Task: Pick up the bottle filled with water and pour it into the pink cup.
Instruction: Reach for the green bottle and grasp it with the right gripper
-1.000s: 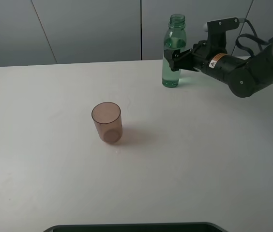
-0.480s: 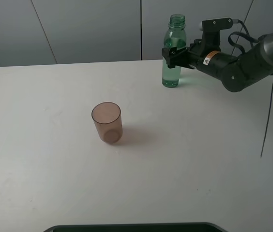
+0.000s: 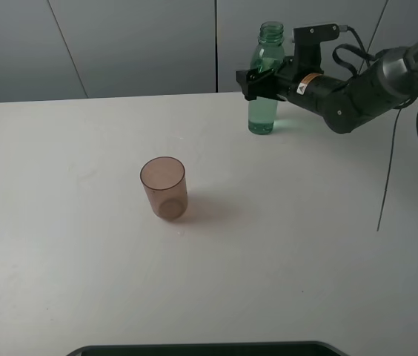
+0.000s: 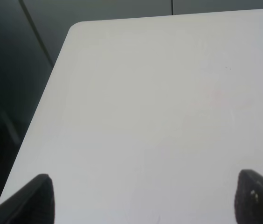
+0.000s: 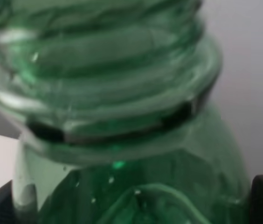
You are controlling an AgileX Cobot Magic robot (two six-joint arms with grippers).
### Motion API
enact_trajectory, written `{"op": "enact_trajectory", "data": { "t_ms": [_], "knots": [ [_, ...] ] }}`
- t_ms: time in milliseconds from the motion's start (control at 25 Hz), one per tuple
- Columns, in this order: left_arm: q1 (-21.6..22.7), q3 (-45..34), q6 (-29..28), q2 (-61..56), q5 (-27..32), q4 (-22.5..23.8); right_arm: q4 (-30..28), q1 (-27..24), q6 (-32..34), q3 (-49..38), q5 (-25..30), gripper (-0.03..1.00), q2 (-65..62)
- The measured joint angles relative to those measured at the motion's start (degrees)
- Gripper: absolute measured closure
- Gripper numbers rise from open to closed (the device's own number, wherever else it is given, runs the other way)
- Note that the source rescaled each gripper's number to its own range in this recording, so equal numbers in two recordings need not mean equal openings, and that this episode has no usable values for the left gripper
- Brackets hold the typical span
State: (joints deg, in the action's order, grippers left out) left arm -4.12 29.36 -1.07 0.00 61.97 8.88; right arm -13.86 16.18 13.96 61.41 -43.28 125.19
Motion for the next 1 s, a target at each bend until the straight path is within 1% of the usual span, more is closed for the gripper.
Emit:
{"op": "enact_trajectory", "data": {
  "t_ms": [440, 480, 520, 560, 600, 640, 1000],
  "knots": [
    [0.0, 0.0, 0.0, 0.0, 0.0, 0.0, 0.6, 0.3, -0.1, 0.0, 0.3, -0.03, 0.3],
    [0.0, 0.0, 0.0, 0.0, 0.0, 0.0, 0.7, 0.3, -0.1, 0.0, 0.3, 0.00, 0.3],
    [0.0, 0.0, 0.0, 0.0, 0.0, 0.0, 0.9, 0.3, -0.3, 0.0, 0.3, 0.17, 0.3],
    [0.0, 0.0, 0.0, 0.0, 0.0, 0.0, 0.9, 0.3, -0.3, 0.0, 0.3, 0.41, 0.3],
    [0.0, 0.0, 0.0, 0.0, 0.0, 0.0, 0.9, 0.3, -0.3, 0.0, 0.3, 0.76, 0.3],
    [0.0, 0.0, 0.0, 0.0, 0.0, 0.0, 1.0, 0.3, -0.6, 0.0, 0.3, 0.90, 0.3],
    [0.0, 0.0, 0.0, 0.0, 0.0, 0.0, 1.0, 0.3, -1.2, 0.3, 0.7, 0.90, 0.4]
  ]
}}
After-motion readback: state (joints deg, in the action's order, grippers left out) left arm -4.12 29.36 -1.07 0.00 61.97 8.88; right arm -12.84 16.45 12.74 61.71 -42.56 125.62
